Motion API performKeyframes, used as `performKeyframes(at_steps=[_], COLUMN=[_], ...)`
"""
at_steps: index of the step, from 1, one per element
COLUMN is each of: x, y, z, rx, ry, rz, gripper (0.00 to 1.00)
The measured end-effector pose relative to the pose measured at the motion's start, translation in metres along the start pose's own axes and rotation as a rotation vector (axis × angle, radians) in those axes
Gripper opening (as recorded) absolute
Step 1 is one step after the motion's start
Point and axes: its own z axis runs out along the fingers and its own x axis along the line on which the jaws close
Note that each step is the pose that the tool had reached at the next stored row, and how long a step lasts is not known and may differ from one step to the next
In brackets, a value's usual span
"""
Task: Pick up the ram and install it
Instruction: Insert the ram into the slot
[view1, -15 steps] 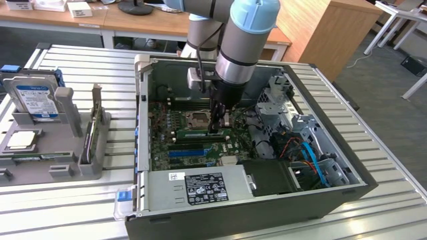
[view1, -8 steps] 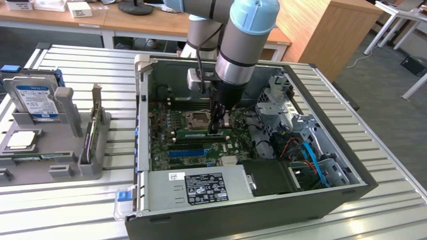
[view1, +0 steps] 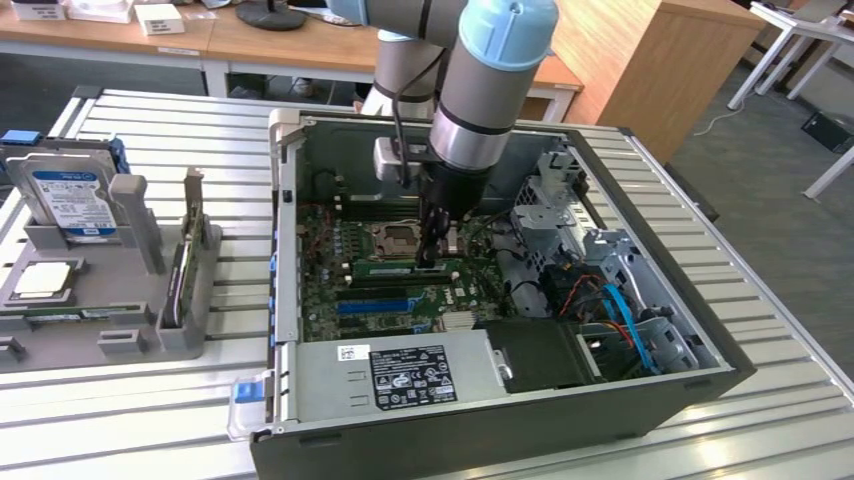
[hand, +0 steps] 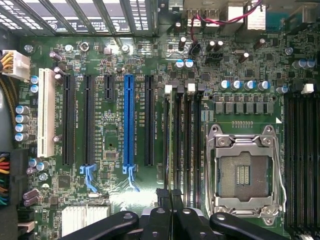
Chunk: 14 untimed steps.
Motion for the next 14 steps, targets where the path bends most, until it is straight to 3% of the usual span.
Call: performKeyframes(at_steps=[14], x=[0.0000], y=[0.0002], z=[0.0013], rx=[0.0000], ry=[0.0000], rz=[0.000], gripper=[0.11])
